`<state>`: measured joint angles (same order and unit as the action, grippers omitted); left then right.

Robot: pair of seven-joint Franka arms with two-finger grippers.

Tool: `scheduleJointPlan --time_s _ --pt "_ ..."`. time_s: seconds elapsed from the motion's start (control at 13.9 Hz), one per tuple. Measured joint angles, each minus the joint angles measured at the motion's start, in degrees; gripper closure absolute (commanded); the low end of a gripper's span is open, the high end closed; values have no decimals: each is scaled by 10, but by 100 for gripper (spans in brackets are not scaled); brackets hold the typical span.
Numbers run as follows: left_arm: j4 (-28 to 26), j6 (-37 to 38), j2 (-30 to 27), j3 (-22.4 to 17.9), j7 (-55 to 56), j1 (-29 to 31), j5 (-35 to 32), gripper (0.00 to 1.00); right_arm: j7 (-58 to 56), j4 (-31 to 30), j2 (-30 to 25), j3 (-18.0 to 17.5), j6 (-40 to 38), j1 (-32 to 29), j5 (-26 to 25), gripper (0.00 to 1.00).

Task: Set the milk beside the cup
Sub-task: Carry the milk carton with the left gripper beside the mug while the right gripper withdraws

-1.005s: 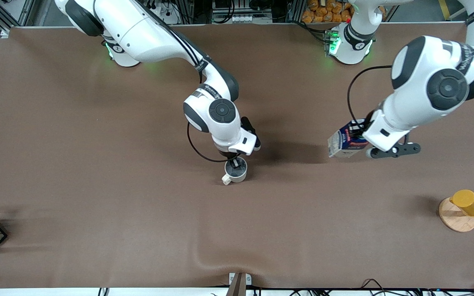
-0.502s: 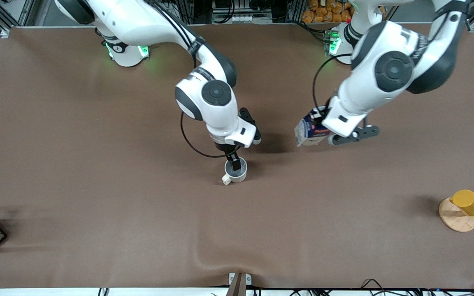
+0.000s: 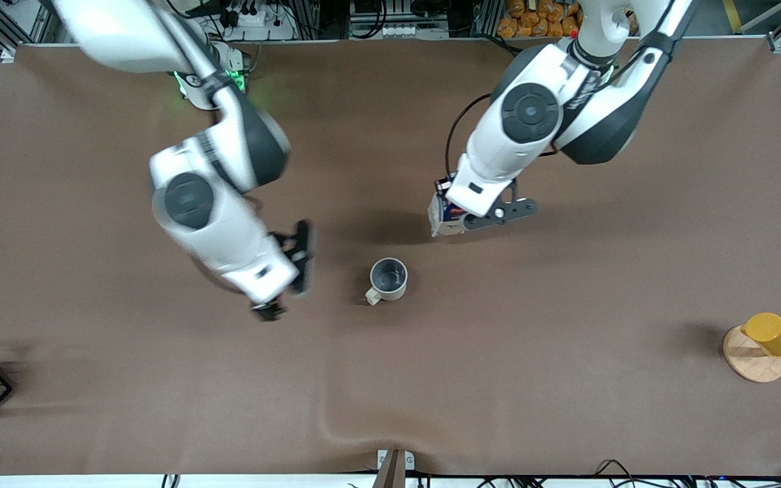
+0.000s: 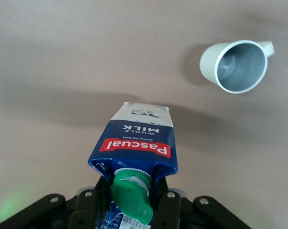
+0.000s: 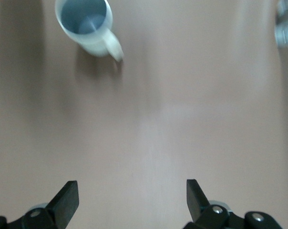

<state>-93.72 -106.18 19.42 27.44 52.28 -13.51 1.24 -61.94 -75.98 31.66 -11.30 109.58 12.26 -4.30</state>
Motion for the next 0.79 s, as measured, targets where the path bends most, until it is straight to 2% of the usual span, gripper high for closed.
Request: scheduleJointPlan --time_s 0.22,0.43,0.79 --pt "37 -2 39 -1 17 -51 -37 65 3 0 -26 0 -27 -57 1 0" --pt "62 -9 73 -1 19 -76 -54 65 19 -1 -65 0 -65 -103 4 0" --pt "76 -29 111 -2 19 -94 -100 63 178 -37 -167 0 -127 -123 7 0"
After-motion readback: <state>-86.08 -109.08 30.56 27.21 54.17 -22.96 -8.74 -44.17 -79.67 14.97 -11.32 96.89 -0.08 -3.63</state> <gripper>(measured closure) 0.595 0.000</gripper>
